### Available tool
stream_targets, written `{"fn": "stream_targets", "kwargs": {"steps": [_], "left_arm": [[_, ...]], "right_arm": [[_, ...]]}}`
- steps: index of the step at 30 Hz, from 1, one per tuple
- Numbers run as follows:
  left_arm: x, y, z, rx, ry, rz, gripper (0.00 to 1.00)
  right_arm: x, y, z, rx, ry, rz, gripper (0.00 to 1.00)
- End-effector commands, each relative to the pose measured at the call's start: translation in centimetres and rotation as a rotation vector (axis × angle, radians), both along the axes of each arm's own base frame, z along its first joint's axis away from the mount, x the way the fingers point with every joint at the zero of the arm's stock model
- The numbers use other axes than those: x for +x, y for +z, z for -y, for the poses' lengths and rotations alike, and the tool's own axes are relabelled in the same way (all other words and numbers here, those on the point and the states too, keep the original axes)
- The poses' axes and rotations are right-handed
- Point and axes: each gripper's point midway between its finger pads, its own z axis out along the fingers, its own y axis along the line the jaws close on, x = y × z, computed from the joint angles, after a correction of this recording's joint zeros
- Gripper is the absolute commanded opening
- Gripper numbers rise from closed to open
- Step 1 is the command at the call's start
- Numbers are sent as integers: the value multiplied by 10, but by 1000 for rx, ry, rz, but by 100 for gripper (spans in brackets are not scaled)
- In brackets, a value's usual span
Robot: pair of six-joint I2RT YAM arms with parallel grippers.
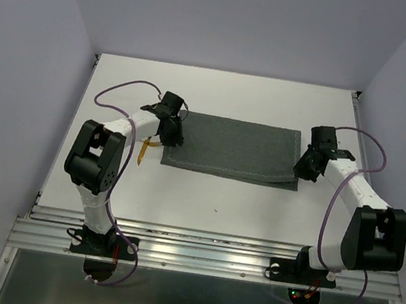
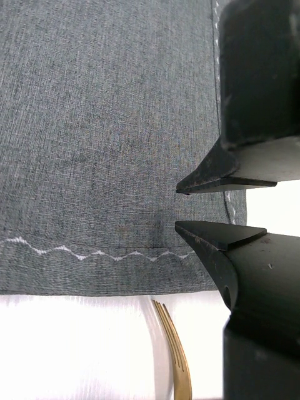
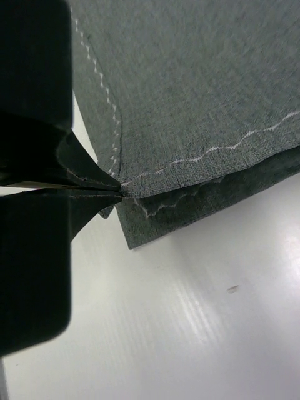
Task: Fold the napkin into a case and place the utensils inside
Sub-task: Smooth out the rectangle-folded napkin at the center of the board.
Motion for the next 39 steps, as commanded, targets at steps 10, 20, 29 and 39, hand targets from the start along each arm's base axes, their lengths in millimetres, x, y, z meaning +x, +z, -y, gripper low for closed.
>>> {"fn": "stream_targets", "kwargs": {"steps": [10,20,29,39], "left_arm": [[8,25,10,-22,-28,52,35],[30,50,44,-50,-76,97,35],[66,39,72,-83,-105,90,35],[65,1,69,-63,-85,11,35]], "right_arm": [[-18,-11,9,-21,-92,-89,44],[61,28,-4,25,-41,49,32],[138,11,-117,240,175,98,29],[182,-35,-178,327,247,57,29]]}}
